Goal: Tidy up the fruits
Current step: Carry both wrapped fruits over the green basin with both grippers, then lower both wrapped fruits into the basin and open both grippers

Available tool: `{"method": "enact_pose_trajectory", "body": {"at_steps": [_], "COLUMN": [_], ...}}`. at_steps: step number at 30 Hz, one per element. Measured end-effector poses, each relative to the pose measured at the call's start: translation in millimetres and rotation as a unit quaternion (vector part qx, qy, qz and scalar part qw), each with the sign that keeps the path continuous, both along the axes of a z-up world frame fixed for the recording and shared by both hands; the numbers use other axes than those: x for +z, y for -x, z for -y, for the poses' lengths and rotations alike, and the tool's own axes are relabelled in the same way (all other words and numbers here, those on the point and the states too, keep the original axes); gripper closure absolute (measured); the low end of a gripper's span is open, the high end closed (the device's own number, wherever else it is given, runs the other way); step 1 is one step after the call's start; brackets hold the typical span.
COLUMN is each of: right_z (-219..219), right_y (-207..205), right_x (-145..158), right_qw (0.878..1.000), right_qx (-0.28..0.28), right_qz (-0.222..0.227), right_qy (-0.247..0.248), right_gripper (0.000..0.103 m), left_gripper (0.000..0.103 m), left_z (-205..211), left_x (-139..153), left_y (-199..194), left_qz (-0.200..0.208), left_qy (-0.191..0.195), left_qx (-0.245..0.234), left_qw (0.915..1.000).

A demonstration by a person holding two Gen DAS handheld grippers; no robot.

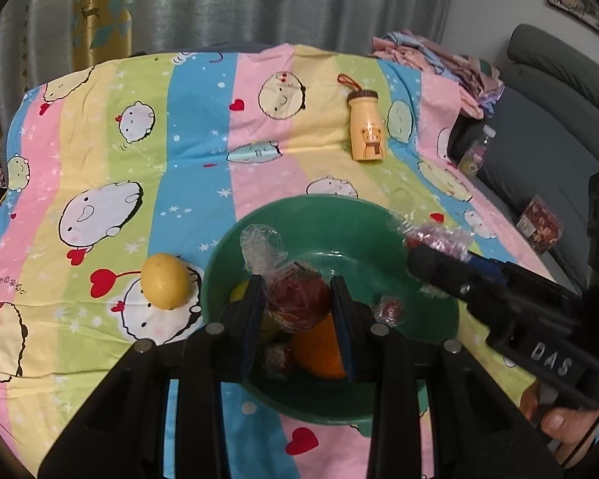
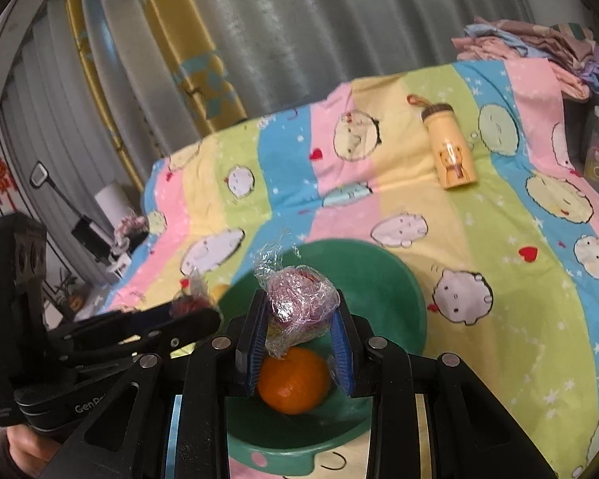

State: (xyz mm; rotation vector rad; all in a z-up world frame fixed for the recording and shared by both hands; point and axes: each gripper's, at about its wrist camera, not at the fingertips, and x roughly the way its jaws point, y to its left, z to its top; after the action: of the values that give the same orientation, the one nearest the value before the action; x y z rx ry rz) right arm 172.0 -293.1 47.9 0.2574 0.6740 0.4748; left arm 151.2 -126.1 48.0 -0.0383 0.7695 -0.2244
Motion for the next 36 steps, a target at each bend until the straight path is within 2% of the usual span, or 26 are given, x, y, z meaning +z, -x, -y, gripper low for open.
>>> {"method": "enact_pose_trajectory", "body": {"at_steps": [7, 13, 36], "right_z": [-2, 8, 6], "right_y": [-5, -7, -10], "right_x": [-14, -18, -24], "right_qw": [1.0, 1.0, 0.999], "right_qx": [0.0, -0.011, -0.005], "right_qz": [-0.019, -0.026, -0.041], "right_qy": [0.019, 0.011, 0.022], "right_gripper": [0.071, 0.071, 0.071], "left_gripper": [0.07, 0.07, 0.07], "left_z": [12, 17, 28], "left_x": [-15, -20, -30], "left_y": [-11, -15, -23], "left_qz": [-0.02, -0.025, -0.045], "left_qy": [-0.031, -0.052, -0.099], "left_qx": [0.002, 0.004, 0.009], "left_qw": [0.9993, 0.9983, 0.994]}}
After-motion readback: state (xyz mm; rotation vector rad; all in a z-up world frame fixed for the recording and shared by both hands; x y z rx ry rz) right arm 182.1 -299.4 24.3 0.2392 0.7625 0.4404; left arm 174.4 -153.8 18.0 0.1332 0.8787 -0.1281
